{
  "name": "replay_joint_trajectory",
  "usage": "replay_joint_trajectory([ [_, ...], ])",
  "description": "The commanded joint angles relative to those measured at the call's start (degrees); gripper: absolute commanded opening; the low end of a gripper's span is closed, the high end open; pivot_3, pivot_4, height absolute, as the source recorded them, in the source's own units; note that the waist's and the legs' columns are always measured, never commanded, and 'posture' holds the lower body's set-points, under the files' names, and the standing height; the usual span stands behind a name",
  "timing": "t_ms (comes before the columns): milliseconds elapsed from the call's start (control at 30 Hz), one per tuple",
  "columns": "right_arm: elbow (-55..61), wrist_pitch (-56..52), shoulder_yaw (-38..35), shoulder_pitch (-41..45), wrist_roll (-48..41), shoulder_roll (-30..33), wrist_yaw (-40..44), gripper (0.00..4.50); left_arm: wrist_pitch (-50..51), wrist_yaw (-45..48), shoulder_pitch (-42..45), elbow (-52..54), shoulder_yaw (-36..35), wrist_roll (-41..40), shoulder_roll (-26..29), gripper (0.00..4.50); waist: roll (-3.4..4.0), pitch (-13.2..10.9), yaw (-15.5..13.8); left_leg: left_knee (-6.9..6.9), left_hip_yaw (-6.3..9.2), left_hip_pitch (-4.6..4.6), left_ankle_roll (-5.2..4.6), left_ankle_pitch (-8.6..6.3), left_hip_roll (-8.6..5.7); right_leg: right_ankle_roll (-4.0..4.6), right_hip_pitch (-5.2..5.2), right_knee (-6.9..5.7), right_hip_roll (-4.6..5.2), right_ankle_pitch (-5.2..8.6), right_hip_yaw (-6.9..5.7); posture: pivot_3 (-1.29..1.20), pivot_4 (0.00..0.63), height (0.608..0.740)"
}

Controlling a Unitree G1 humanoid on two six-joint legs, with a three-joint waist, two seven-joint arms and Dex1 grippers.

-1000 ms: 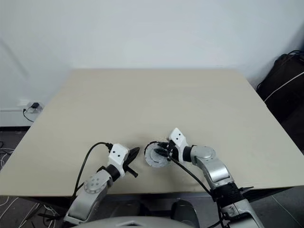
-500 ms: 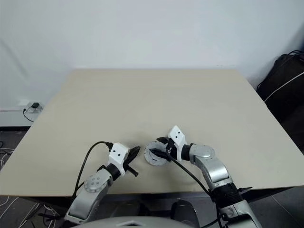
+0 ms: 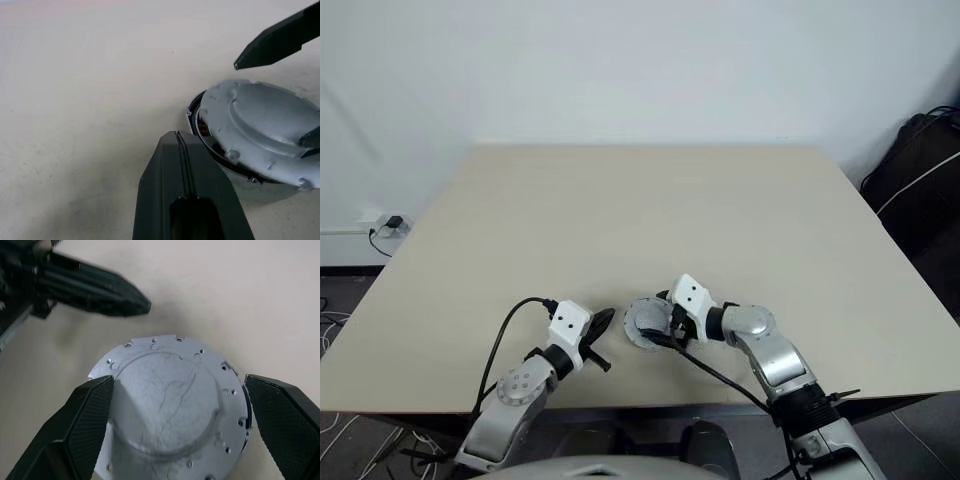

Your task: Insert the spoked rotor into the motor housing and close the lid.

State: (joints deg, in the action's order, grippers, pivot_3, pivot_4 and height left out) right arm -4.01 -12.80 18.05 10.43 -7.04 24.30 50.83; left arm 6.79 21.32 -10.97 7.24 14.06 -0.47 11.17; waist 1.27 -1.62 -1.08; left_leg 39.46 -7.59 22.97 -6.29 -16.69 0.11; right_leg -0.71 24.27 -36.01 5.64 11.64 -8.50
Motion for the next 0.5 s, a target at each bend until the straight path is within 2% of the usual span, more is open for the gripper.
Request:
replay_joint_trajectory([
  [33,0.7,1.8,0.0,0.9,0.3,0.1,0.9,4.46,-0.7,0.1,0.5,2.2,-0.2,-0.4,0.0,0.0,0.0,0.0,0.0,0.0,0.0,0.0,0.0,0.0,0.0,0.0,0.0,0.0,0.0,0.0,0.0,0.0,0.0,0.74],
  [367,1.6,1.0,1.1,0.3,-0.1,0.6,3.0,4.46,-0.3,-0.1,0.3,3.0,-0.3,-0.4,0.1,0.0,0.0,0.0,0.0,0.0,0.0,0.0,0.0,0.0,0.0,0.06,0.0,0.0,0.0,-0.04,0.0,0.0,0.0,0.74],
  [500,-0.2,1.5,0.6,1.0,0.9,-0.6,0.8,4.46,-0.1,-0.3,0.2,3.4,-0.2,-0.4,-0.1,0.0,0.0,0.0,0.0,0.01,0.0,0.0,0.0,0.0,0.0,0.05,-0.01,0.0,0.0,-0.03,0.0,0.0,0.0,0.74],
])
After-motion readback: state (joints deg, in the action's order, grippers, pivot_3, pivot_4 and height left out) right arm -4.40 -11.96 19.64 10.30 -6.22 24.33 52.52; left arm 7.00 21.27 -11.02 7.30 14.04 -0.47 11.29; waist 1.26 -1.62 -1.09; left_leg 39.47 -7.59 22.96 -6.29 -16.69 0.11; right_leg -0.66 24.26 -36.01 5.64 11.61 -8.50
